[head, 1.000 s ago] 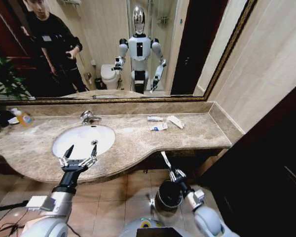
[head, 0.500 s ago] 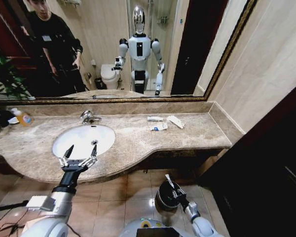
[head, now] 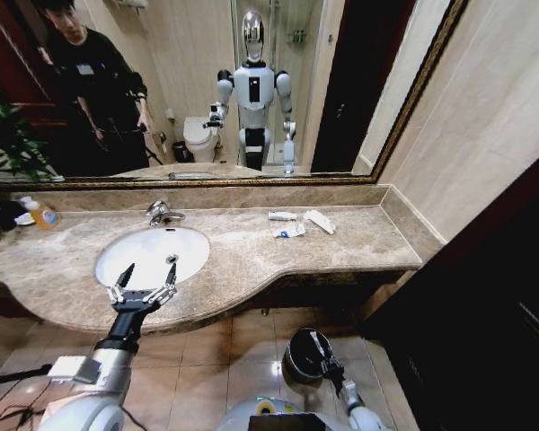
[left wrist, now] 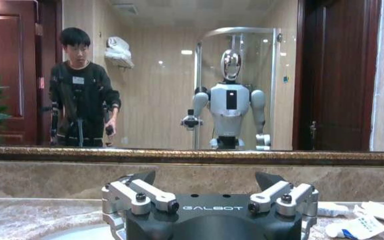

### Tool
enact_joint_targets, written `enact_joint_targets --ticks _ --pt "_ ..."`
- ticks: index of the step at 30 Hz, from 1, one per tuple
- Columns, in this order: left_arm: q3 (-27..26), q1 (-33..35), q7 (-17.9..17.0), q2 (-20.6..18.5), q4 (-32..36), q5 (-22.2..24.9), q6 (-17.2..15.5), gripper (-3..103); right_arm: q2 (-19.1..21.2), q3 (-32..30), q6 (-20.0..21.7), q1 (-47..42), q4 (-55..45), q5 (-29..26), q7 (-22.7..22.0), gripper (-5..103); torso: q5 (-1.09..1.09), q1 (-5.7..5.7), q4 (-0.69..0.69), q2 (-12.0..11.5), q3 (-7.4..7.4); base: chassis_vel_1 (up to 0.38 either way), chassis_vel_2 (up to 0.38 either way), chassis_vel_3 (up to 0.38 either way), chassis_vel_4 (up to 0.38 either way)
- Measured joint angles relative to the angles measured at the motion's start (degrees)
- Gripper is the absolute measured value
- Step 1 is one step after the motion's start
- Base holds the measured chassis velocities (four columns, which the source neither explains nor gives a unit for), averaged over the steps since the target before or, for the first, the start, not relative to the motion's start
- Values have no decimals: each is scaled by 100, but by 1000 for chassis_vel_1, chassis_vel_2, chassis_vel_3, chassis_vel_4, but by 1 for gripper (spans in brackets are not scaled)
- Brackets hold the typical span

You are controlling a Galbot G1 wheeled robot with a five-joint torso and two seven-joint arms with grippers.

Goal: Pick up the trash from the sink and place it in the trash bin.

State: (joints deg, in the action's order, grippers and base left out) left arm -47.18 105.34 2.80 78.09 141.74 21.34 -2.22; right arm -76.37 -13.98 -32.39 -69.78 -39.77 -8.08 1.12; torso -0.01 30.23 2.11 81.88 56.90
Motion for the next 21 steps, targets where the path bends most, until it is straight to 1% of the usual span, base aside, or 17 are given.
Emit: enact_joint_targets --ticks 1,4,5,7,9,10,11,13,15,16,19,20,21 --pt "0 0 0 0 0 0 0 100 0 0 0 0 0 0 0 26 0 0 0 0 0 0 0 0 0" --pt "0 0 0 0 0 0 0 100 -14 -5 18 -122 -136 158 -160 42 -2 0 0 0 0 0 0 0 0" --pt "0 0 0 0 0 0 0 100 -14 -5 18 -122 -136 158 -160 42 -2 0 0 0 0 0 0 0 0" --pt "0 0 0 0 0 0 0 100 -7 -4 75 -222 -348 239 -300 53 0 0 0 0 0 0 0 0 0" --pt "0 0 0 0 0 0 0 100 -7 -4 97 -233 -406 244 -338 53 0 0 -1 0 0 0 0 0 0" --pt "0 0 0 0 0 0 0 100 -16 -5 107 -225 -444 246 -379 64 0 0 0 0 0 0 0 0 0" --pt "0 0 0 0 0 0 0 100 -23 -5 110 -211 -464 246 -403 70 1 0 0 0 0 0 0 0 0" --pt "0 0 0 0 0 0 0 100 -27 -7 119 -203 -489 242 -414 70 1 0 0 0 0 0 0 0 0" --pt "0 0 0 0 0 0 0 100 -28 -9 141 -203 -524 226 -419 80 0 0 0 0 0 0 0 0 0" --pt "0 0 0 0 0 0 0 100 -28 -9 141 -203 -524 226 -419 80 0 0 0 0 0 0 0 0 0" --pt "0 0 0 0 0 0 0 100 -50 -9 169 -190 -520 193 -419 95 -1 0 0 0 0 0 0 0 0" --pt "0 0 0 0 0 0 0 100 -50 -9 169 -190 -520 193 -419 95 -1 0 0 0 0 0 0 0 0" --pt "0 0 0 0 0 0 0 100 -86 -7 172 -163 -477 143 -419 99 0 0 0 0 0 0 0 0 0"
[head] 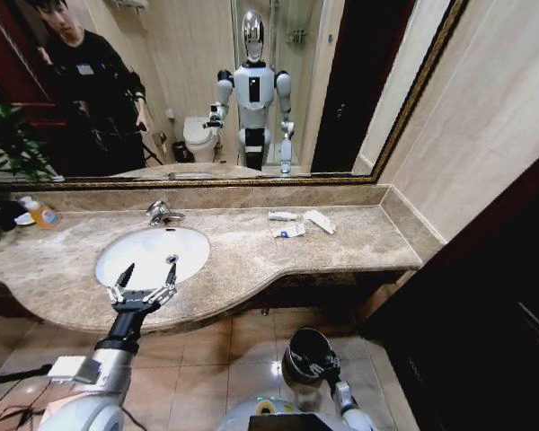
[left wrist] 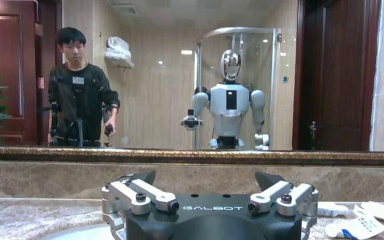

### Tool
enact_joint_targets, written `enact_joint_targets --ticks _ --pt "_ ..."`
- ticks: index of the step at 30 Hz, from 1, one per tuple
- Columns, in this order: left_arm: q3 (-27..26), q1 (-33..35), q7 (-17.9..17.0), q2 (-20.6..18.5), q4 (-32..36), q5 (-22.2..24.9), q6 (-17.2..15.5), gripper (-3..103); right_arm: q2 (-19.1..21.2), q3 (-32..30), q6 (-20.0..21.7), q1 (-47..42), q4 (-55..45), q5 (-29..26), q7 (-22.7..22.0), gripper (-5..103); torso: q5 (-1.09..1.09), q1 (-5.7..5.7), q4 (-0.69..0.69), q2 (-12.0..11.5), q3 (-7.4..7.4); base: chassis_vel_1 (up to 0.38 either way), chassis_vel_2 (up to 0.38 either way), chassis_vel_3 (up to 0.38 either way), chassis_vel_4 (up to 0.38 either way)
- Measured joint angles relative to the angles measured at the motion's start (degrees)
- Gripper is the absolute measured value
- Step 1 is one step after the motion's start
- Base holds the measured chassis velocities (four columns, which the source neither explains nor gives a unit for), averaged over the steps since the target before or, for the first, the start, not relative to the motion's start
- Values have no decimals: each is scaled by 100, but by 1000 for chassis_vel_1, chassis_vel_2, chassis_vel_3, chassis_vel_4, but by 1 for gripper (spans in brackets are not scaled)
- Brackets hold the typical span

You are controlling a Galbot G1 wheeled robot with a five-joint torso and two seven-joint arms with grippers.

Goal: Pick up the trash from the sink and place it in the trash bin.

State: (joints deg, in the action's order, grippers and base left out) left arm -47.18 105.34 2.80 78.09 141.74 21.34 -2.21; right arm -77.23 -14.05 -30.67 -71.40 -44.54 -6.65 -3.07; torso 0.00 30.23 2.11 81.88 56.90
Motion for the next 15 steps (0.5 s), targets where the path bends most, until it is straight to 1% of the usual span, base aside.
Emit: enact_joint_targets --ticks 6,15 --pt "0 0 0 0 0 0 0 100 -63 -1 3 -26 25 -170 4 100 0 0 0 0 0 0 0 0 0" --pt "0 0 0 0 0 0 0 100 58 3 -13 -197 -190 -453 7 100 0 0 0 0 0 0 0 0 0"
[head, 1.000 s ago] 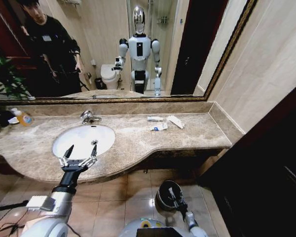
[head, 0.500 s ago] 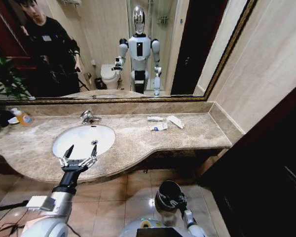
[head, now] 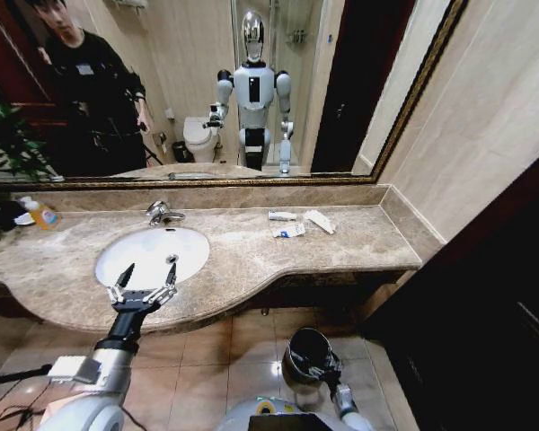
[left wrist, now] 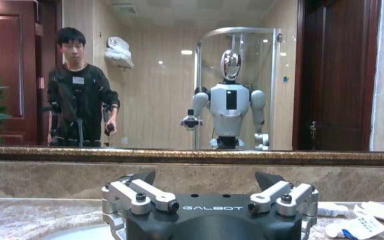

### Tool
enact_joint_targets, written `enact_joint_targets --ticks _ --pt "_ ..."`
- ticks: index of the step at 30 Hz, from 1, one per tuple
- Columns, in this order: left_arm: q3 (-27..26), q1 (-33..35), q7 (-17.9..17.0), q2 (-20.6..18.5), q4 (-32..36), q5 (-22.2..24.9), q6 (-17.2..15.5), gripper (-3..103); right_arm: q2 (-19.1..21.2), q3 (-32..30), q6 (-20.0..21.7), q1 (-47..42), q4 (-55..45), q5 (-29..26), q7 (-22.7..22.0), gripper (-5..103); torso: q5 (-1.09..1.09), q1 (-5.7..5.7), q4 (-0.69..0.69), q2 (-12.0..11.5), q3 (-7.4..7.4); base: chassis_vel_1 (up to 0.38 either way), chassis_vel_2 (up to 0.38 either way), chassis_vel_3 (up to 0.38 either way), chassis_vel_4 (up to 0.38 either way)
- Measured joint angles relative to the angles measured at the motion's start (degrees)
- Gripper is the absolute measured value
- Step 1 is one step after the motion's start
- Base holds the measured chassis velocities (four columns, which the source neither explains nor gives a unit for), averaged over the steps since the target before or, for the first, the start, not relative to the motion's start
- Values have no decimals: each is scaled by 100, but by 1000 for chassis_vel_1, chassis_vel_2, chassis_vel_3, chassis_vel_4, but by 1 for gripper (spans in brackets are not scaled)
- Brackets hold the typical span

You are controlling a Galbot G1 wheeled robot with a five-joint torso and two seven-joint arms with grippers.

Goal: Pick up the trash from the sink and place it in the trash bin.

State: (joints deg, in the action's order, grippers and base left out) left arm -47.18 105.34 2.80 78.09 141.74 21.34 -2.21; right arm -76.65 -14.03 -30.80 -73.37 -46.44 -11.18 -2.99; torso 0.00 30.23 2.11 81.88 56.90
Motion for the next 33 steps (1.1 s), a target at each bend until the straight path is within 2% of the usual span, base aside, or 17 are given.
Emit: enact_joint_targets --ticks 4,6,8,9,10,14,15,17,18,22,25,27,33 --pt "0 0 0 0 0 0 0 100 85 -4 17 -226 -408 -122 -30 100 1 0 0 0 0 0 0 0 0" --pt "0 0 0 0 0 0 0 100 221 -25 103 -518 -999 -233 -69 100 1 0 0 0 0 0 0 0 0" --pt "0 0 0 0 0 0 0 100 256 -40 124 -598 -1185 -248 -73 100 0 0 0 0 0 0 0 0 0" --pt "0 0 0 0 0 0 0 100 362 -89 221 -836 -1733 -285 -84 100 0 0 0 0 0 0 0 0 0" --pt "0 0 0 0 0 0 0 100 362 -89 221 -836 -1733 -285 -84 100 0 0 0 0 0 0 0 0 0" --pt "0 0 0 0 0 0 0 100 567 -192 585 -1435 -3035 -339 -220 100 -1 0 0 0 0 0 0 0 0" --pt "0 0 0 0 0 0 0 100 567 -192 585 -1435 -3035 -339 -220 100 -1 0 0 0 0 0 0 0 0" --pt "0 0 0 0 0 0 0 100 622 -266 733 -1742 -3640 -266 -345 100 1 0 0 0 0 0 0 0 0" --pt "0 0 0 0 0 0 0 100 622 -266 733 -1742 -3640 -266 -345 100 1 0 0 0 0 0 0 0 0" --pt "0 0 -1 0 0 0 0 100 631 -554 1133 -2406 -4891 -12 -545 100 0 0 -1 0 0 0 0 0 0" --pt "0 0 0 0 0 0 0 100 645 -616 1255 -2627 -5399 31 -603 100 0 0 -1 0 0 0 0 0 0" --pt "0 0 0 0 0 0 0 100 653 -686 1468 -2873 -6197 62 -653 100 -1 0 0 0 0 0 0 0 0" --pt "0 0 0 0 0 0 0 100 612 -649 1901 -2809 -6996 153 -754 100 -1 0 -1 0 0 0 0 0 0"
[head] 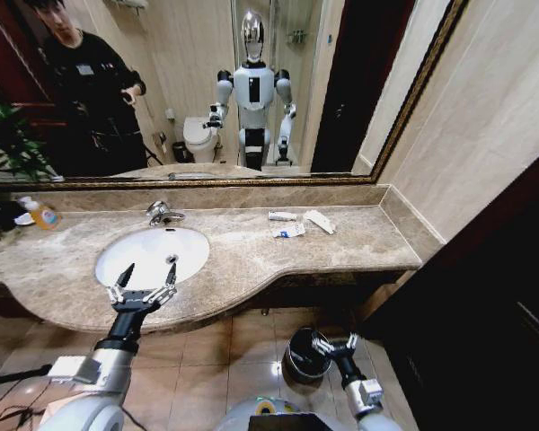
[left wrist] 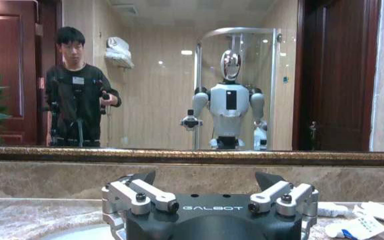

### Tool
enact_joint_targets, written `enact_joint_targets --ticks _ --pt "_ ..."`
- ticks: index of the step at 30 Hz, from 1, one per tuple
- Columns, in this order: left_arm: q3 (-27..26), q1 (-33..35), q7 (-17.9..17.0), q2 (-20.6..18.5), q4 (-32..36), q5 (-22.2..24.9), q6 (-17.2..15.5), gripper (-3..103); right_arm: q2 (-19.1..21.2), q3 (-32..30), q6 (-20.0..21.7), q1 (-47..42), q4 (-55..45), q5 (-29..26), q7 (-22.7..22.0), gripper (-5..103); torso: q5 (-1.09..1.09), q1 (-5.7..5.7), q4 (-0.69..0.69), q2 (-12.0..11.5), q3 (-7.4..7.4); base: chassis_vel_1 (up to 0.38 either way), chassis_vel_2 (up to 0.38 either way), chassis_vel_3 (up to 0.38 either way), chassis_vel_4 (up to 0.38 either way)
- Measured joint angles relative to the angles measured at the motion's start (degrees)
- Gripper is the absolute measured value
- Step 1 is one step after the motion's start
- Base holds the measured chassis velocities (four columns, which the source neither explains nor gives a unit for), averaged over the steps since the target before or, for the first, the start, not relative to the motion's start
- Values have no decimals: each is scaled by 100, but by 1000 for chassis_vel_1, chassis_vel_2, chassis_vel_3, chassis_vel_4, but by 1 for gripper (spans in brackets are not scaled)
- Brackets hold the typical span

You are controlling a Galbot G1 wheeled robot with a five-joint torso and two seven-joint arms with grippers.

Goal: Pick up the trash from the sink and place it in the trash bin.

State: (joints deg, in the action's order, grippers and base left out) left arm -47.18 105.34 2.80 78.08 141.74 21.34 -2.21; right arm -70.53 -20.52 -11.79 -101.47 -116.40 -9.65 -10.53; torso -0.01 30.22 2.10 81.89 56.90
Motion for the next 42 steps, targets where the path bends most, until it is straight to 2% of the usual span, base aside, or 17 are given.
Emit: enact_joint_targets --ticks 4,6,9,10,14,23,31,38,42 --pt "0 0 0 0 0 0 0 100 1 233 724 699 -518 -10 -83 100 1 0 1 0 0 0 0 0 0" --pt "0 0 1 0 0 0 0 100 10 263 830 809 -572 -30 -78 100 1 0 2 0 0 0 0 0 0" --pt "0 0 0 0 0 0 0 100 109 483 1422 1455 -672 -177 16 100 1 0 1 0 0 0 0 0 0" --pt "0 0 0 0 0 0 0 100 109 483 1422 1455 -672 -177 16 100 1 0 1 0 0 0 0 0 0" --pt "0 0 0 0 0 0 0 100 233 629 1870 2228 -357 -503 318 100 0 0 1 0 1 0 0 0 0" --pt "0 0 0 0 0 0 0 100 435 877 2021 3728 656 -1348 753 100 1 1 1 -1 1 0 0 0 0" --pt "0 0 0 0 0 0 0 100 487 1282 1896 4606 1603 -1517 864 100 1 1 1 -1 1 0 0 0 0" --pt "0 0 0 0 0 0 0 100 281 1487 1755 5320 2486 -1565 920 100 0 1 1 -1 1 0 0 0 0" --pt "0 0 0 0 0 0 0 100 225 1563 1780 5510 2580 -1556 917 100 0 1 1 -1 0 0 0 0 0"
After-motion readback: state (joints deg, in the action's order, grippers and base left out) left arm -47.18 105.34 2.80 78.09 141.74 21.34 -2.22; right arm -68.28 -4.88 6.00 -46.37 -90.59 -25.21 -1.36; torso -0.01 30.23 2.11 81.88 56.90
